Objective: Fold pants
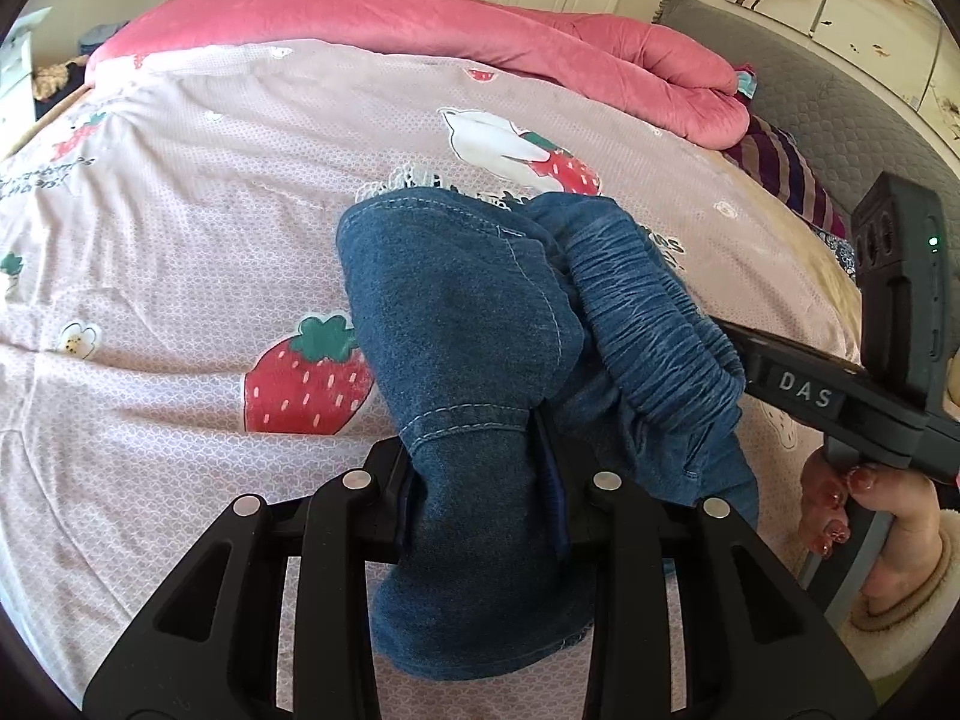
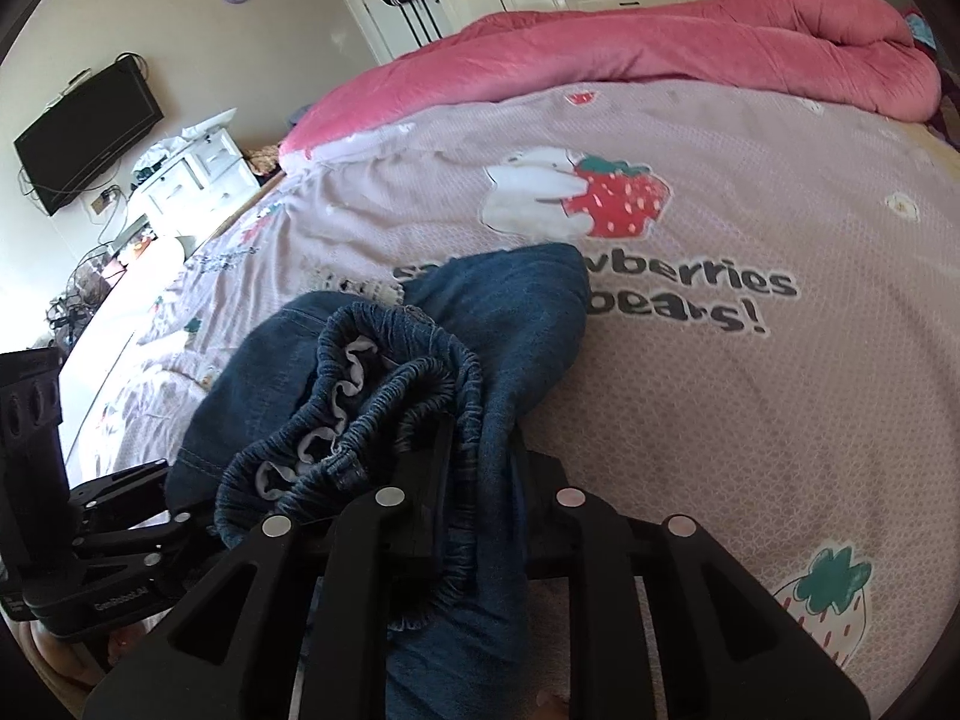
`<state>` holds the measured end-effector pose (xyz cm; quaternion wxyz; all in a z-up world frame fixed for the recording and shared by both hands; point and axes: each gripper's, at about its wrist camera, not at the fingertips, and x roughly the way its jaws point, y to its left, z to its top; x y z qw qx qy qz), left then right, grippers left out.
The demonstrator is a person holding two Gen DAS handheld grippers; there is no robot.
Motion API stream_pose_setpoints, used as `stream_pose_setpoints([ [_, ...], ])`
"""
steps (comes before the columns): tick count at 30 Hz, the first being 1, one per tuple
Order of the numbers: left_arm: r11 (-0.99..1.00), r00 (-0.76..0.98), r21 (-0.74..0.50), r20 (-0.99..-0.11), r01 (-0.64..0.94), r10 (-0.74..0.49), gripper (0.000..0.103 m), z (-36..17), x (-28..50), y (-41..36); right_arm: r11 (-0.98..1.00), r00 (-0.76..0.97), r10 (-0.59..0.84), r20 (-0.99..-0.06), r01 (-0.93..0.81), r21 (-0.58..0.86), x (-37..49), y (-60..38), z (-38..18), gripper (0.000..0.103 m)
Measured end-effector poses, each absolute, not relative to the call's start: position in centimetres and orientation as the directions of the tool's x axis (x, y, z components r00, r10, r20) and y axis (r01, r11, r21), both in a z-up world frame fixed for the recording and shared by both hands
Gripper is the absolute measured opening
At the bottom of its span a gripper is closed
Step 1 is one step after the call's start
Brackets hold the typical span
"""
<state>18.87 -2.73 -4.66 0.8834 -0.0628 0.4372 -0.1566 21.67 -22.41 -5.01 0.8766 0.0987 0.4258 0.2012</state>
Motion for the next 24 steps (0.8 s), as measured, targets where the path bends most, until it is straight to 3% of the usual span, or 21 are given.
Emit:
stream_pose_setpoints([
  [3, 0.942, 0.568, -0.254, -0.753, 0.217, -0.334, 0.026, -4.9, 18.8, -2.6, 0.909, 0.55, 0.416, -0.724, -0.253, 0.33, 21.8, -22.5, -5.5, 0.022],
  [8, 0.941, 0.565, -0.264, -0.752, 0.213, -0.339, 0.028, -5.3, 18.7, -2.4, 0.923, 0.548, 0.385, -0.742, -0.221, 0.316, 21.8, -22.9, -6.3, 0.039],
  [18, 0.943, 0.564, -0.263, -0.755, 0.206, -0.334, 0.033, -5.5, 18.4, -2.0, 0.939, 0.546, 0.343, -0.764, -0.207, 0.273, 21.9, -22.6, -6.8, 0.041],
  [22, 0.944, 0.568, -0.262, -0.755, 0.199, -0.329, 0.037, -5.5, 18.3, -1.9, 0.937, 0.548, 0.35, -0.759, -0.199, 0.288, 21.5, -22.9, -6.5, 0.054],
  [24, 0.944, 0.569, -0.263, -0.754, 0.198, -0.329, 0.038, -5.4, 18.2, -1.8, 0.937, 0.549, 0.351, -0.759, -0.2, 0.288, 21.2, -23.1, -6.3, 0.056],
])
